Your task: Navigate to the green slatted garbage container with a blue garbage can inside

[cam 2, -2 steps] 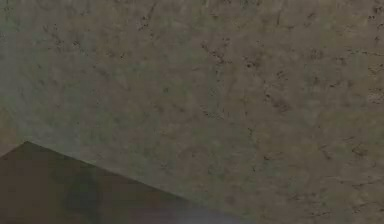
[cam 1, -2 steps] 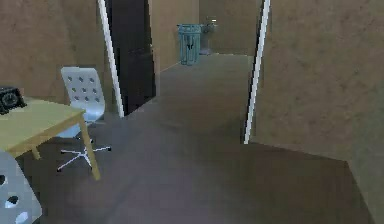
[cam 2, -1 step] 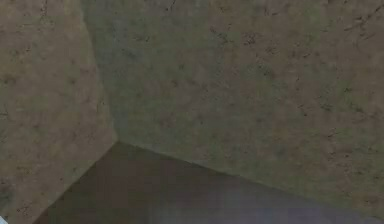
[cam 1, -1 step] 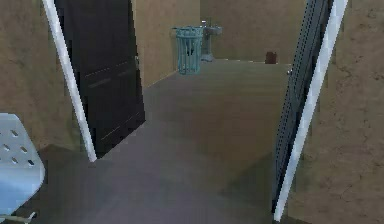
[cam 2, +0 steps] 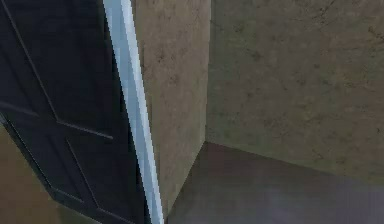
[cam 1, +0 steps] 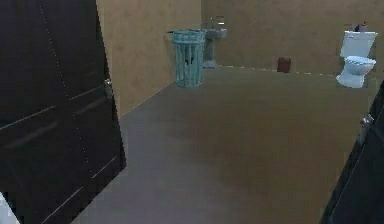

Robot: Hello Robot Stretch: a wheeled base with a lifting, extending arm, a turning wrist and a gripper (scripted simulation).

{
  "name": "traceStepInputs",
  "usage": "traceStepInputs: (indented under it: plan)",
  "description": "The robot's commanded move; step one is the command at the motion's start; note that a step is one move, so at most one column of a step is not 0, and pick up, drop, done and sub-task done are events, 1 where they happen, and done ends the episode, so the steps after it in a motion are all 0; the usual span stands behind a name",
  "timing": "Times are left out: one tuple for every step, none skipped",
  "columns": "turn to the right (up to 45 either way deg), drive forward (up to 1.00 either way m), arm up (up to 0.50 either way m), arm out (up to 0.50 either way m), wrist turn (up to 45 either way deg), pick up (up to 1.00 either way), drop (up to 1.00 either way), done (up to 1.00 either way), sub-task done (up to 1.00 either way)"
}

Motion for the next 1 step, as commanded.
traceStepInputs:
  plan:
    - [9.0,0.0,0.0,0.0,0.0,0.0,0.0,0.0,0.0]
